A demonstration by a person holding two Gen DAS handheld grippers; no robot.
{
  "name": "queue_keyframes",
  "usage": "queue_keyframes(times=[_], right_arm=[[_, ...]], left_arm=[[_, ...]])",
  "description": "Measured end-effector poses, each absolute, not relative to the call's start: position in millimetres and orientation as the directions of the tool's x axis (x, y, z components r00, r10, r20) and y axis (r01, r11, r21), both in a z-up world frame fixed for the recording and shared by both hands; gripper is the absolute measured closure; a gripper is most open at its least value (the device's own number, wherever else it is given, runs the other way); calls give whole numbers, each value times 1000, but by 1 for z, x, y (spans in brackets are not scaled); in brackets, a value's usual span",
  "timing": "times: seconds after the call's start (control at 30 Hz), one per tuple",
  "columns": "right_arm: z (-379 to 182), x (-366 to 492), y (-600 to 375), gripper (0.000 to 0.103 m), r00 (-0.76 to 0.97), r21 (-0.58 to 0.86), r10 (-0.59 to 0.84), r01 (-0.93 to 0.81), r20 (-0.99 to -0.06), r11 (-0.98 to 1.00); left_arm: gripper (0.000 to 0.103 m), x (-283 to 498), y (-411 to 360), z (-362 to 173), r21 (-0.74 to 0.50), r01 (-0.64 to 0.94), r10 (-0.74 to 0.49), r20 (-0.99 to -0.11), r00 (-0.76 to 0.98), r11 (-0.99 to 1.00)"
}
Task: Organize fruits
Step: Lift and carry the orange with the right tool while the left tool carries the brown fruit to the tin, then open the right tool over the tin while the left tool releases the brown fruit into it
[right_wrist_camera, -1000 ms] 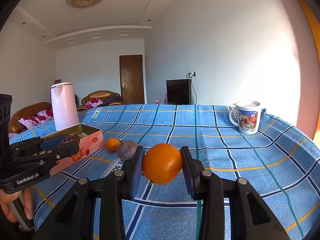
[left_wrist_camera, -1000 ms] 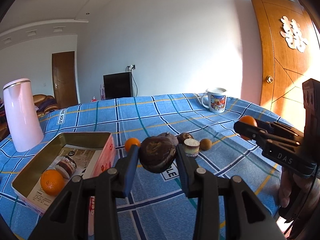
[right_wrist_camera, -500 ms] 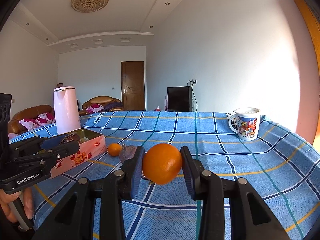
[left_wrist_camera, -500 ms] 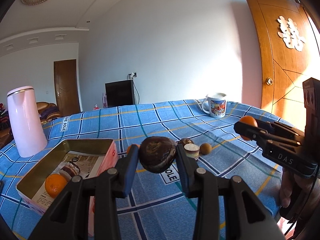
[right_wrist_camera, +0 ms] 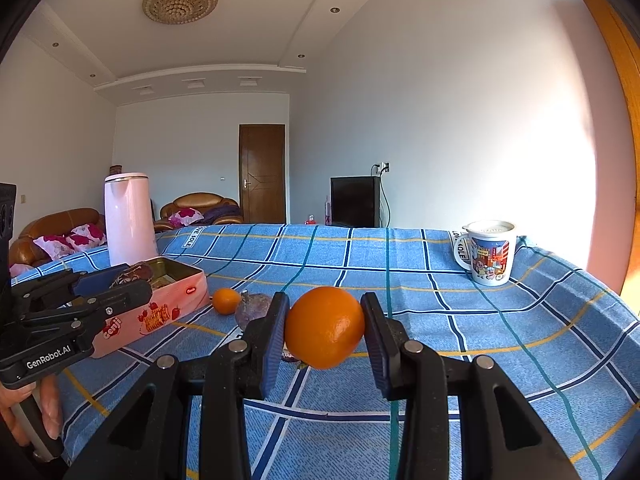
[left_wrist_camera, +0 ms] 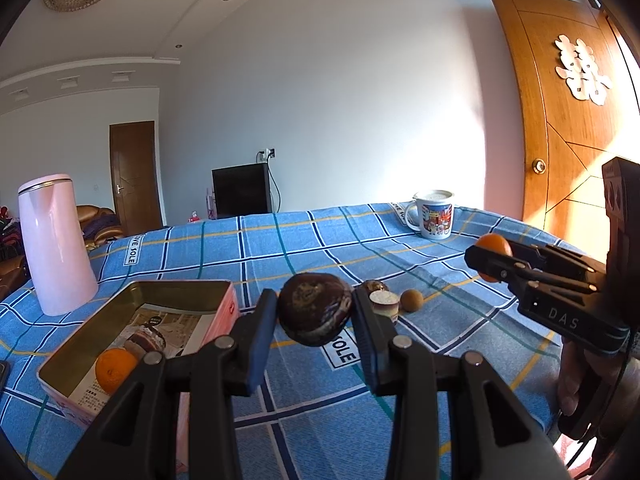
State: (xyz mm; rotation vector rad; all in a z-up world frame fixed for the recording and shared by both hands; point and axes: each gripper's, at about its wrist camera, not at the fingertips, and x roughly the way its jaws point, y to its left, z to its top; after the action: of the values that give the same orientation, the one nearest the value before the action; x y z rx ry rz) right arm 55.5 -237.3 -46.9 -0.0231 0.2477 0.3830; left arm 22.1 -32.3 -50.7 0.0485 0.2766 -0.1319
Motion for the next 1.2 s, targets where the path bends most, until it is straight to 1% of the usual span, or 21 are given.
queue_keyframes(times=[0.13,0.23,0.43,0.7,0.87,0.97,1.2], right_arm=[[-40,61,-229,64,872,57,404,-404,-276,913],[-29,64,-215,64,838,83,459,-456,-295,886],[-13,75,-168,64,761,99,558,-560,-331,823],[-11,92,-89,64,665,65,619,-658,-417,750],[-22,101,-44,64,607,41,626,-701,-489,712],[-32,102,-22,64,577,27,618,-719,-534,695],[-52,103,10,64,520,2,590,-749,-617,663]], left_arm=[[63,21,-17,-44,1,111,-106,-278,955,994],[63,22,1,-39,-19,68,-70,-283,956,998],[63,34,46,-32,-66,-34,10,-338,941,997],[63,55,105,-36,-103,-132,75,-438,896,986],[63,63,123,-48,-107,-168,95,-490,867,980],[64,65,132,-54,-131,-175,84,-516,853,976],[63,68,145,-55,-143,-197,91,-541,836,970]])
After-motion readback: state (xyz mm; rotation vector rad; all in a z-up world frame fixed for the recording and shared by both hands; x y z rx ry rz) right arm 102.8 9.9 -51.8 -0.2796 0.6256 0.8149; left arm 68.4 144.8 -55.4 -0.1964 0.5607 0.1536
